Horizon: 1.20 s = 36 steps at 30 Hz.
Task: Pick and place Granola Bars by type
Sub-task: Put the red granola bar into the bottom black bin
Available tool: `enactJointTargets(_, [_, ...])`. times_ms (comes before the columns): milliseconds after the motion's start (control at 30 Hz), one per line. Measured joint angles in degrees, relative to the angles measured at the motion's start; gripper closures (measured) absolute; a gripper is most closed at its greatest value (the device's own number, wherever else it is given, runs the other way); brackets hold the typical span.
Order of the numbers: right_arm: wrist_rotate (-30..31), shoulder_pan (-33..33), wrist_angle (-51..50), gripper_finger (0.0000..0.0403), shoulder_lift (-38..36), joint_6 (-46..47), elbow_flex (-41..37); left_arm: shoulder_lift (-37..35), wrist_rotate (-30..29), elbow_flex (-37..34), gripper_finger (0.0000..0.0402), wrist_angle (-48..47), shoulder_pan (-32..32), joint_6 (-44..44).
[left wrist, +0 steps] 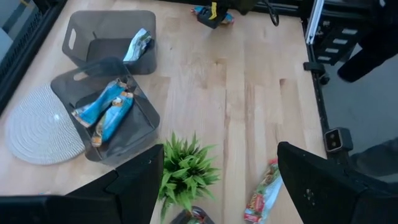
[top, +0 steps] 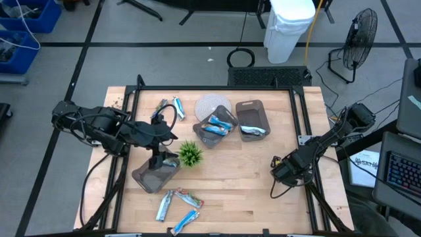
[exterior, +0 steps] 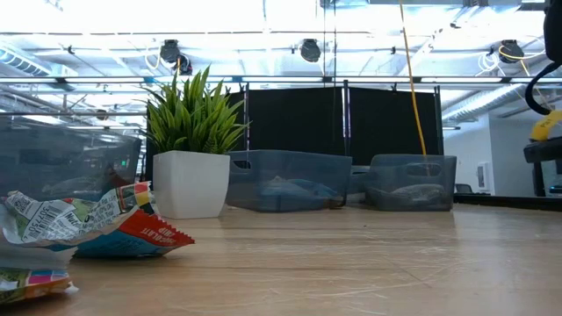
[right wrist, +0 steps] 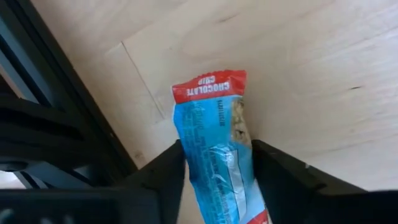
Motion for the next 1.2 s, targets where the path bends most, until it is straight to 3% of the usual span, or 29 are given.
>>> enactJointTargets(267, [-0.03, 0.00, 0.64, 0.0333, 0.00, 0.34, -0.02, 0.01, -0.02, 0.00, 0.0091, -0.02, 0.00, -0.33])
enactJointTargets(500, [2.02, 0.02, 0.75, 0.0387, -0.02, 2.13, 0.04, 0.02, -0.44, 0.00, 0.0091, -0.02, 0.00, -0.30])
enactJointTargets(800, [11.26, -0.47, -6.59, 0.0392, 0.00, 5.58, 4.43, 0.02, -0.48, 0.00, 0.0091, -0.06, 0.00, 0.43])
enactJointTargets(1200, [21.44, -5.26, -6.83, 0.0395, -0.01, 10.97, 20.76, 0.02, -4.15, 0.00, 0.0092, -0.11, -0.04, -0.73])
